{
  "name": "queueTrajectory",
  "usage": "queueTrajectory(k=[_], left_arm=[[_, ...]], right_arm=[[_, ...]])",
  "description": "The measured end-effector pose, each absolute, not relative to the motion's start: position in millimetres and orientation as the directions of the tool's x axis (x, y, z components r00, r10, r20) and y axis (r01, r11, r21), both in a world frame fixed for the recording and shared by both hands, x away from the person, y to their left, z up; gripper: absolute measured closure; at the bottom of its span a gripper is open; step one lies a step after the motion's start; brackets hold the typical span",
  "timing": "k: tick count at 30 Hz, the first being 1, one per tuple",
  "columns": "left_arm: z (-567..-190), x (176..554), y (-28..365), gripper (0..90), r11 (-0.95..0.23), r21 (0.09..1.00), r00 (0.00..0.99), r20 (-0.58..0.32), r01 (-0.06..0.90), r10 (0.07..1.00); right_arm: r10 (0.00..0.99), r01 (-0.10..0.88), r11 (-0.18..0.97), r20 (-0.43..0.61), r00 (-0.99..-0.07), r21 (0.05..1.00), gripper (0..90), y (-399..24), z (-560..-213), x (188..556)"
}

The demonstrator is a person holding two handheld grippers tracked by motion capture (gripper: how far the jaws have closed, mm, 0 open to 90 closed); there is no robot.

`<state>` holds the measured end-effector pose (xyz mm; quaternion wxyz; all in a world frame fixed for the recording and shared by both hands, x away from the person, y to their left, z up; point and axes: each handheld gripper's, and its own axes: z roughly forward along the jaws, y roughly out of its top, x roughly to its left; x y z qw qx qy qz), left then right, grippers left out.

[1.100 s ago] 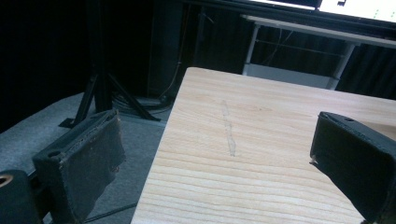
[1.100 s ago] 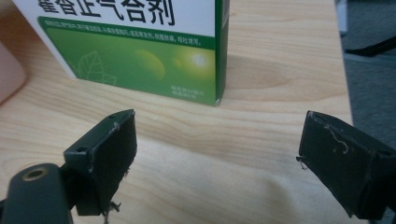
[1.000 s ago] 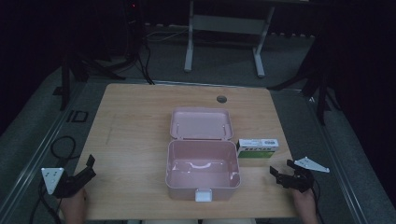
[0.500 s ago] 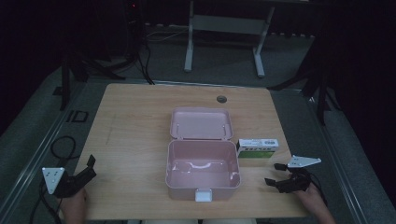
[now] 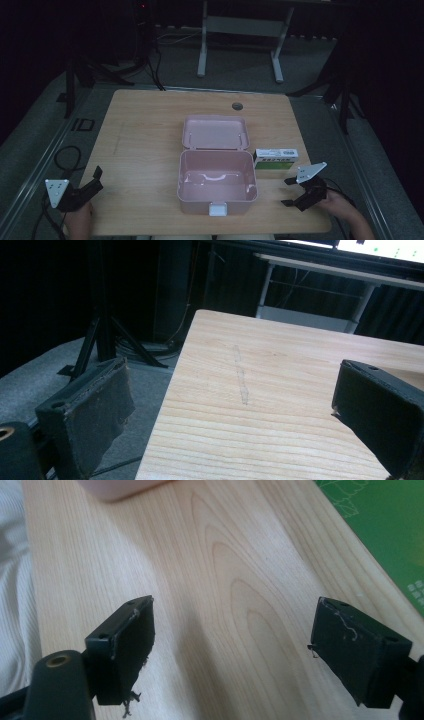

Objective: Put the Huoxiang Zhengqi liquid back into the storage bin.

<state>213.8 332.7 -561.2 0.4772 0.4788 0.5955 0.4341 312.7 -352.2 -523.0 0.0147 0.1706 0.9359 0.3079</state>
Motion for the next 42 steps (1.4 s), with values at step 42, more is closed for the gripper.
queueTrajectory(k=[42], left_arm=[[-561.3,213.7,333.7,3.0,0.171,0.972,-0.073,-0.161,0.159,0.984]], right_arm=[[0.016,0.007,0.992,0.073,-0.997,-0.129,13.1,-244.2,-494.3,329.9]])
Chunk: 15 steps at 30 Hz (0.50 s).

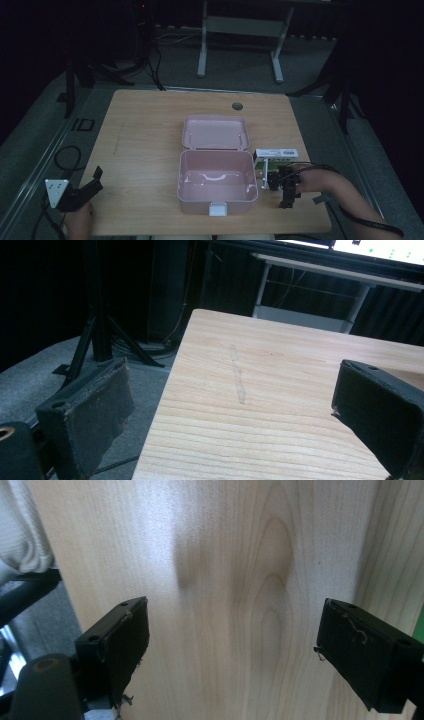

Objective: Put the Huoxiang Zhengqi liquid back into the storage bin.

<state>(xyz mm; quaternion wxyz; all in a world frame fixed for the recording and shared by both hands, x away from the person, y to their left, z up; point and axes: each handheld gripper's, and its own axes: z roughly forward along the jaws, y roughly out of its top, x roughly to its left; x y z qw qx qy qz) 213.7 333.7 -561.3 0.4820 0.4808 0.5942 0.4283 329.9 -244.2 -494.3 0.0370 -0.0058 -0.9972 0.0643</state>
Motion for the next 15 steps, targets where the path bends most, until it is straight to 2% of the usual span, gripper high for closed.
queueTrajectory(k=[9,15], left_arm=[[-561.3,214.1,333.1,3.0,0.169,0.973,-0.075,-0.159,0.16,0.985],[-561.4,214.3,332.8,3.0,0.164,0.973,-0.075,-0.153,0.163,0.985]], right_arm=[[-0.021,-0.034,0.988,0.086,-0.996,-0.153,13.8,-247.2,-493.5,322.7],[-0.045,-0.052,0.992,0.063,-0.997,-0.116,13.0,-251.0,-491.2,322.3]])
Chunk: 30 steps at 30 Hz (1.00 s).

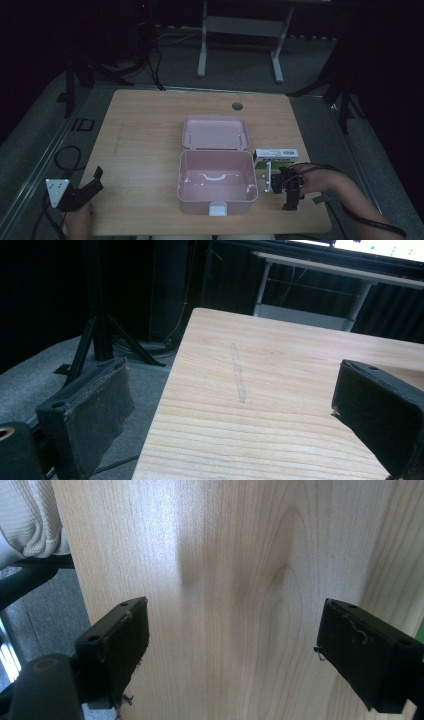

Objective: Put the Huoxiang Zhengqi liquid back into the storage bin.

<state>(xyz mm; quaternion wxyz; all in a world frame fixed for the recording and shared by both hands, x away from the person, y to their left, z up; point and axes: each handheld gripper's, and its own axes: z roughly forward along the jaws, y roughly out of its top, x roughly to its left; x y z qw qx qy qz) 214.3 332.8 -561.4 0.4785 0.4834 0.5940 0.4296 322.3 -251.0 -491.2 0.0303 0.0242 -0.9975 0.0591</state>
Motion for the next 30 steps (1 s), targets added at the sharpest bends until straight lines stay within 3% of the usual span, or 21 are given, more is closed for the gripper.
queueTrajectory(k=[19,30], left_arm=[[-561.3,213.9,333.2,3.0,0.169,0.973,-0.072,-0.16,0.159,0.985],[-561.5,214.3,333.0,3.0,0.167,0.973,-0.068,-0.158,0.162,0.985]], right_arm=[[-0.053,-0.054,0.995,0.011,-0.999,-0.086,12.4,-243.8,-467.0,325.7],[-0.043,-0.042,0.998,-0.027,-0.999,-0.053,17.1,-247.8,-440.0,345.9]])
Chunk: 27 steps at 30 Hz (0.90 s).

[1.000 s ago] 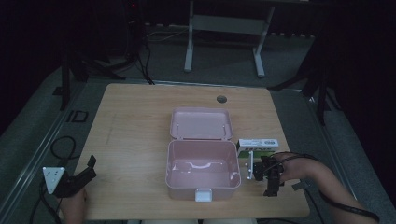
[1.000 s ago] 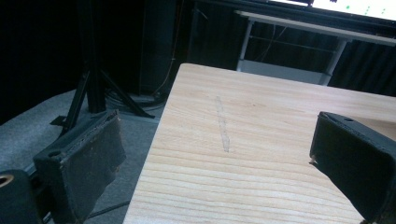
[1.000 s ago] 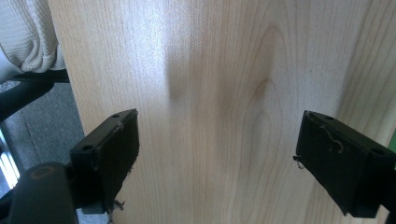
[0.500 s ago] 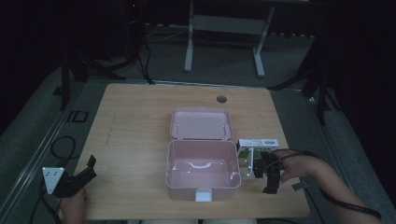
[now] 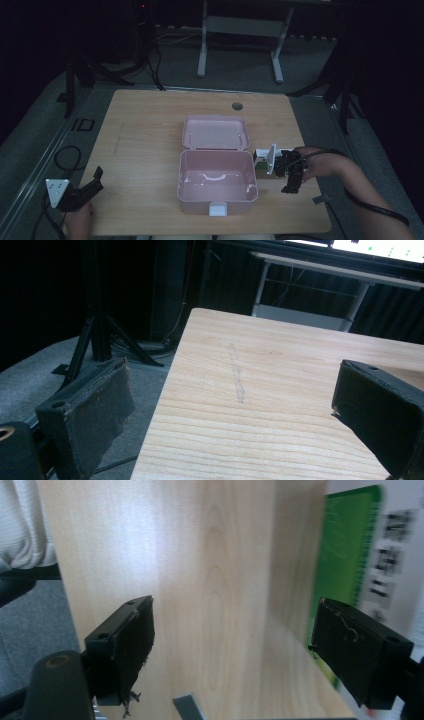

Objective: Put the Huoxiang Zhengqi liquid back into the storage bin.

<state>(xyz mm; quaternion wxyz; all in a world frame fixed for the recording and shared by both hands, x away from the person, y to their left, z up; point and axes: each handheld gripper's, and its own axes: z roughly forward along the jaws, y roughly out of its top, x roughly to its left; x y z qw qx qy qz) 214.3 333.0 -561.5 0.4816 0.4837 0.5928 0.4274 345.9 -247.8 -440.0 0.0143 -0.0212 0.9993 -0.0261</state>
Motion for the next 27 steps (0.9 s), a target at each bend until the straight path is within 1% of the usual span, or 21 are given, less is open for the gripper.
queueTrajectory(k=[7,12,17,21,23,27], left_arm=[[-561.5,214.5,332.8,2.9,0.164,0.973,-0.067,-0.155,0.164,0.986],[-561.5,214.5,333.1,3.0,0.165,0.972,-0.066,-0.157,0.164,0.985],[-561.6,214.6,332.8,3.0,0.164,0.973,-0.064,-0.156,0.165,0.986],[-561.6,214.7,332.9,3.0,0.164,0.972,-0.064,-0.156,0.165,0.986],[-561.6,214.7,332.8,3.0,0.163,0.972,-0.063,-0.155,0.166,0.986],[-561.6,214.6,332.9,3.0,0.164,0.972,-0.062,-0.156,0.166,0.986]], right_arm=[[-0.039,-0.038,0.999,-0.056,-0.998,-0.015,21.5,-248.9,-419.5,360.5],[-0.024,-0.024,1.0,-0.074,-0.997,-0.004,22.7,-247.8,-411.2,370.8],[-0.019,-0.018,1.0,-0.089,-0.996,-0.009,22.9,-246.1,-409.4,379.9],[-0.013,-0.013,1.0,-0.104,-0.995,-0.006,26.7,-244.7,-409.2,389.5],[-0.008,-0.007,1.0,-0.1,-0.995,-0.011,26.9,-243.7,-410.0,393.5],[-0.005,-0.002,1.0,-0.103,-0.995,-0.027,31.2,-241.6,-414.2,402.3]])
